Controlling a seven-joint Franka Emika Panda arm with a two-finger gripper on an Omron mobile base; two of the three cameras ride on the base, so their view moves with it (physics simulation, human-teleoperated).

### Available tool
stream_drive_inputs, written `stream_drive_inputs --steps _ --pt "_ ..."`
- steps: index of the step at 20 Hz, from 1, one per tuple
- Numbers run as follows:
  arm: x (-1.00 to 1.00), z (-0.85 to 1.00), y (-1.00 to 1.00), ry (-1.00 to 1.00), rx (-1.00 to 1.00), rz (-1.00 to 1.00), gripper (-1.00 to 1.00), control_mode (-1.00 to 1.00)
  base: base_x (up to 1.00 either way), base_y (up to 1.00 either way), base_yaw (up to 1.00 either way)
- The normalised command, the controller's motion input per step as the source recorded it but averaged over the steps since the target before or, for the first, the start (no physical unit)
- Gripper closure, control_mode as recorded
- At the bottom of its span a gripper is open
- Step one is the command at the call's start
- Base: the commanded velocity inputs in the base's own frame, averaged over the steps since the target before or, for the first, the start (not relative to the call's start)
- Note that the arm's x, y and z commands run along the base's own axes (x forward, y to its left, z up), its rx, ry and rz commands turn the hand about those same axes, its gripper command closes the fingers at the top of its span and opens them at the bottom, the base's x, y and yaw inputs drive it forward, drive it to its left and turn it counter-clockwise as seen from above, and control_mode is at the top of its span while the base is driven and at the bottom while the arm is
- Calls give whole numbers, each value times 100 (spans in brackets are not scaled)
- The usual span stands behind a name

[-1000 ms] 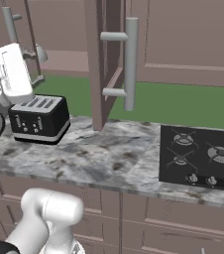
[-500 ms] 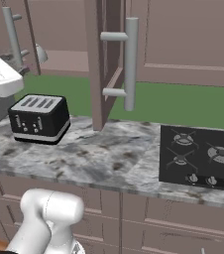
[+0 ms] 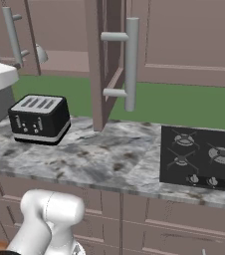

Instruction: Open the cabinet, pick the kettle from the cabinet, and place it in the sink.

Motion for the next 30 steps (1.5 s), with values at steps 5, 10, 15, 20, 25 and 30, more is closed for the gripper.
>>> stream_drive_inputs --steps 5,10,15,20,25,30 --pt "0 2 39 13 -6 13 -100 -100 0 0 0" --pt "0 3 35 16 -1 11 -100 -100 0 0 0" --pt "1 2 32 13 0 8 -100 -100 0 0 0" --pt "10 0 27 13 0 7 -100 -100 0 0 0" --pt "27 0 11 2 0 17 -100 -100 0 0 0" --pt "47 0 1 8 0 12 -100 -100 0 0 0"
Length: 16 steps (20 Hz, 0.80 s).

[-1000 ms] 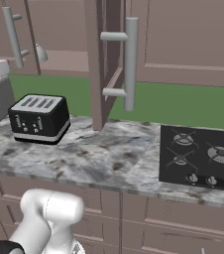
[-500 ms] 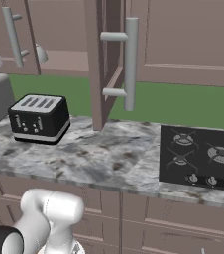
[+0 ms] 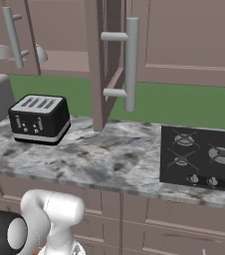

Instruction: Open the cabinet, pick the kettle from the cabinet, and place it in the sink.

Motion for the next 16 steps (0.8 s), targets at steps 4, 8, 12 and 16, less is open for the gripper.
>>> stream_drive_inputs --steps 4,8,12,16 --pt "53 -1 0 16 0 5 -100 -100 0 0 0" --pt "54 0 4 10 0 2 -100 -100 0 0 0" --pt "53 0 14 5 0 0 -100 -100 0 0 0" --pt "51 0 15 2 0 0 -100 -100 0 0 0"
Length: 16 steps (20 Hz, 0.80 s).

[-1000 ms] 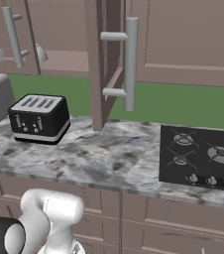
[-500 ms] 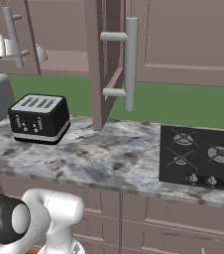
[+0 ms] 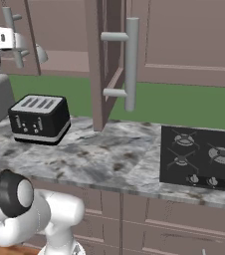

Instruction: Open the cabinet, pick the kettle from the cabinet, and place it in the sink.

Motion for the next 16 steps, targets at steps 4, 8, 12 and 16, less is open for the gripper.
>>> stream_drive_inputs --steps 4,8,12,16 --pt "45 0 28 0 0 0 -100 -100 0 0 0" --pt "41 0 24 0 0 0 -100 -100 0 0 0" --pt "40 0 15 0 0 0 -100 -100 0 0 0" --pt "36 -1 1 0 0 0 -100 -100 0 0 0"
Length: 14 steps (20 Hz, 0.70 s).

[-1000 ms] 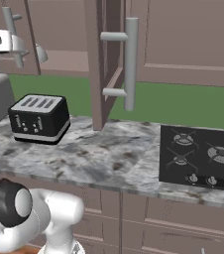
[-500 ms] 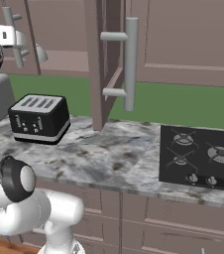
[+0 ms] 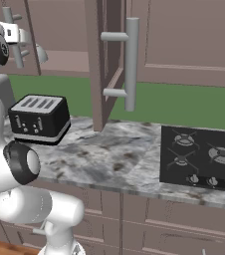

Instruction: Open the cabinet, pick the kettle from the cabinet, and place it in the sink.

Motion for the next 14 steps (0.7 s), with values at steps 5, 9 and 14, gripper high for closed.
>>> stream_drive_inputs --steps 5,9,14 --pt "30 -3 0 0 0 -2 -100 -100 0 0 0" --pt "28 -5 5 0 0 -5 -100 -100 0 0 0" --pt "29 -4 9 0 -1 -6 -100 -100 0 0 0"
